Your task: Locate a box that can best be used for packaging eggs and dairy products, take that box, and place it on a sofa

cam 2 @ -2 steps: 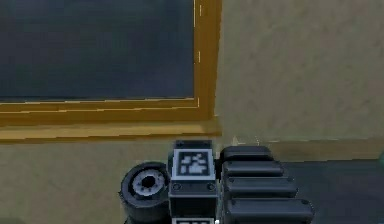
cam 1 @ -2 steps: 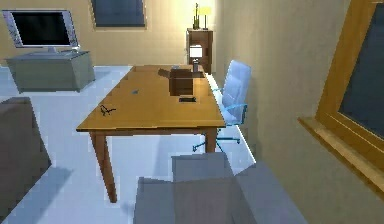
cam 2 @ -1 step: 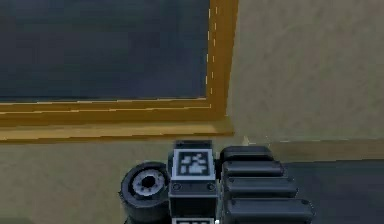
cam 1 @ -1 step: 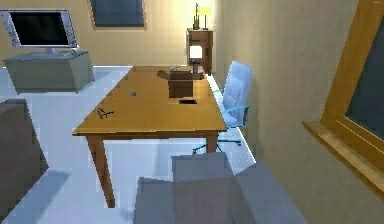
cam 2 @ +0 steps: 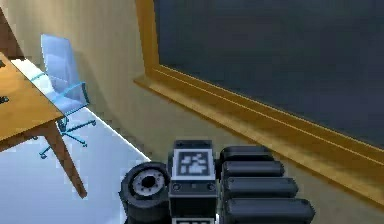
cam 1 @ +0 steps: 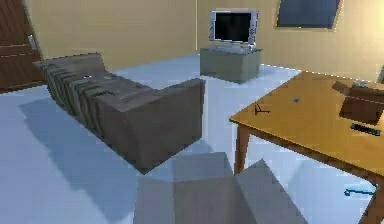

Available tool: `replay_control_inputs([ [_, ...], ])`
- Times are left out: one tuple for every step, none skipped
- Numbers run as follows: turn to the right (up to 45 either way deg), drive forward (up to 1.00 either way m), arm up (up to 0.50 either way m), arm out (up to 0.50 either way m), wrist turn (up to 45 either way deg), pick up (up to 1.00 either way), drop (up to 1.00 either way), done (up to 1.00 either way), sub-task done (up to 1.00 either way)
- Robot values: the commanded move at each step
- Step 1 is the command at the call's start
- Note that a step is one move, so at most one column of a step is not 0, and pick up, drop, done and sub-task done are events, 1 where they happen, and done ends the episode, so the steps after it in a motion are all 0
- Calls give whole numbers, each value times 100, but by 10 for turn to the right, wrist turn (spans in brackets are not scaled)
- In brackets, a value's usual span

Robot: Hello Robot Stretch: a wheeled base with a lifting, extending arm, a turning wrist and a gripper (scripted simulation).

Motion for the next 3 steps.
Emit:
replay_control_inputs([
  [-420, 0, 0, 0, 0, 0, 0, 0, 0],
  [0, 100, 0, 0, 0, 0, 0, 0, 0],
  [0, 100, 0, 0, 0, 0, 0, 0, 0],
])
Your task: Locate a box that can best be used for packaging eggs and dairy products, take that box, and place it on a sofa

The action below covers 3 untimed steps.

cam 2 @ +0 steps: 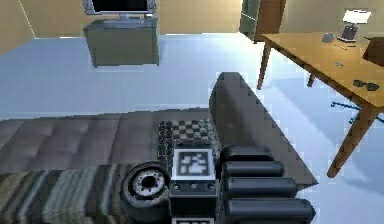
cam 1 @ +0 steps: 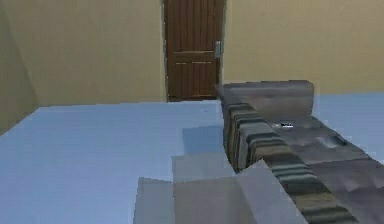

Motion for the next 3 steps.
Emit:
replay_control_inputs([
  [-30, 0, 0, 0, 0, 0, 0, 0, 0],
  [0, 100, 0, 0, 0, 0, 0, 0, 0],
  [0, 100, 0, 0, 0, 0, 0, 0, 0],
])
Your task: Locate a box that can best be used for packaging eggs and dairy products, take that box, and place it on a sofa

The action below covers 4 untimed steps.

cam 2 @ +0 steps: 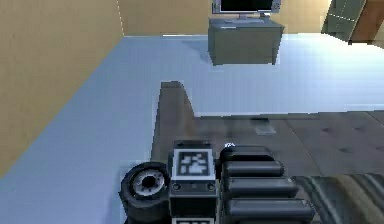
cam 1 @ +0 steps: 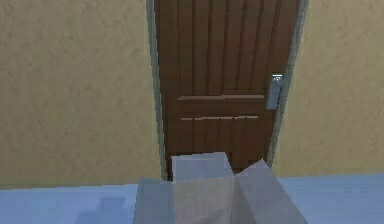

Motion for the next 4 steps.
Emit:
replay_control_inputs([
  [-60, 0, 0, 0, 0, 0, 0, 0, 0],
  [0, 20, 0, 0, 0, 0, 0, 0, 0],
  [420, 0, 0, 0, 0, 0, 0, 0, 0],
  [0, 30, 0, 0, 0, 0, 0, 0, 0],
])
